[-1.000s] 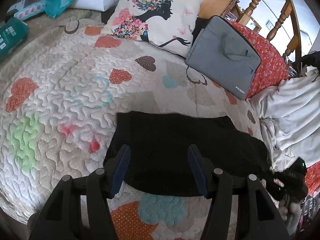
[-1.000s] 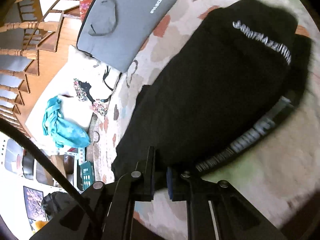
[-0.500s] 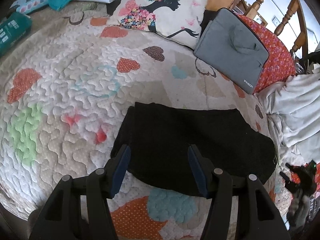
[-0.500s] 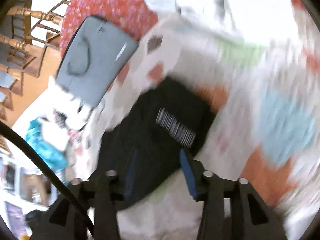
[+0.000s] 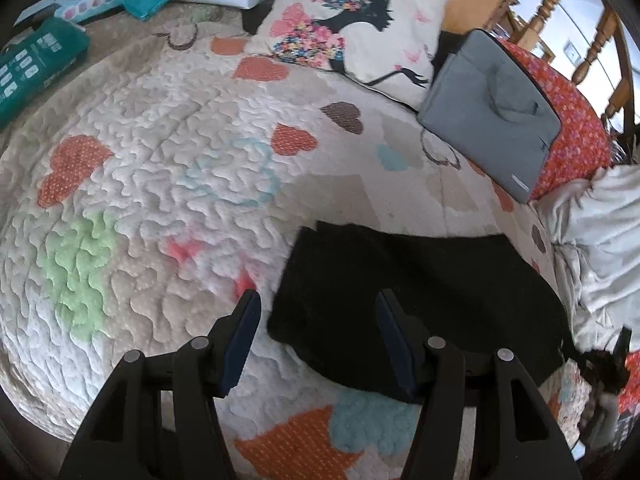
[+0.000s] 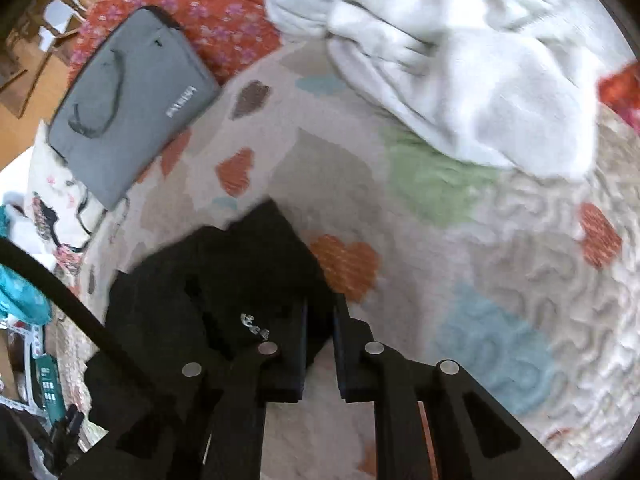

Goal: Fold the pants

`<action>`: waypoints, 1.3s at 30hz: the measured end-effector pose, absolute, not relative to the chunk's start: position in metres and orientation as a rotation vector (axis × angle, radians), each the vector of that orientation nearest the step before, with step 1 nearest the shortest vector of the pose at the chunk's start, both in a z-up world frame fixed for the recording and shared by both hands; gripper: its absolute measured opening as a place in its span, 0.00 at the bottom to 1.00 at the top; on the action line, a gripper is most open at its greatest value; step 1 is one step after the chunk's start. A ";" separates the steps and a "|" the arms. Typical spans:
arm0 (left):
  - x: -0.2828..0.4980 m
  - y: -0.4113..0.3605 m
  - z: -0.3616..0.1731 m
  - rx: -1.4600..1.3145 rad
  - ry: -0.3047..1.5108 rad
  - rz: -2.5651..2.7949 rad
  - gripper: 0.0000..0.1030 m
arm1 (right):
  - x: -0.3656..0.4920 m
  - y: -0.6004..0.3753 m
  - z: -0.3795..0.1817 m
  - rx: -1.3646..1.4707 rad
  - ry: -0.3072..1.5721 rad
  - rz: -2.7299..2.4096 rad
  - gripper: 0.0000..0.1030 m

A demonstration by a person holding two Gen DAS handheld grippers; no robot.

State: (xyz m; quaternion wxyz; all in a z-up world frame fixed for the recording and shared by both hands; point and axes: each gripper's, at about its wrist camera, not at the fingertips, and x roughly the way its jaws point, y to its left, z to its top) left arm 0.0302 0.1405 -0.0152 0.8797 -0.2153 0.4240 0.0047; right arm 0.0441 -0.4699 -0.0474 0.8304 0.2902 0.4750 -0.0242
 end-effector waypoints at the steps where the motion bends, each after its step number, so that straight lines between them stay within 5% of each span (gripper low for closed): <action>1: 0.032 0.142 -0.017 -0.458 0.884 0.013 0.57 | 0.045 -0.471 -0.052 0.618 1.027 -0.074 0.13; 7: 0.033 0.145 -0.029 -0.471 0.891 0.008 0.57 | 0.043 -0.460 -0.025 0.521 0.990 -0.257 0.31; 11: 0.036 0.139 -0.045 -0.479 0.913 -0.029 0.57 | 0.054 -0.389 0.019 0.434 0.904 -0.075 0.33; 13: 0.039 0.135 -0.052 -0.473 0.919 -0.047 0.56 | 0.069 -0.331 0.031 0.405 0.914 0.145 0.45; 14: 0.041 0.132 -0.054 -0.450 0.925 -0.055 0.42 | 0.075 -0.303 0.033 0.391 0.934 0.250 0.46; 15: 0.042 0.130 -0.056 -0.429 0.934 -0.049 0.30 | 0.083 -0.268 0.034 0.376 0.964 0.370 0.46; 28: 0.034 0.144 -0.061 -0.548 0.888 -0.140 0.31 | 0.132 0.059 -0.024 -0.060 1.354 0.762 0.46; 29: 0.034 0.144 -0.061 -0.549 0.888 -0.143 0.26 | 0.133 0.068 -0.030 -0.107 1.365 0.719 0.43; 30: 0.034 0.145 -0.062 -0.553 0.888 -0.150 0.21 | 0.136 0.073 -0.035 -0.152 1.368 0.670 0.27; 33: 0.033 0.149 -0.062 -0.579 0.874 -0.165 0.17 | 0.132 0.069 -0.030 -0.175 1.334 0.645 0.16; 39: 0.027 0.164 -0.060 -0.663 0.834 -0.172 0.15 | 0.130 0.076 -0.009 -0.122 1.300 0.655 0.15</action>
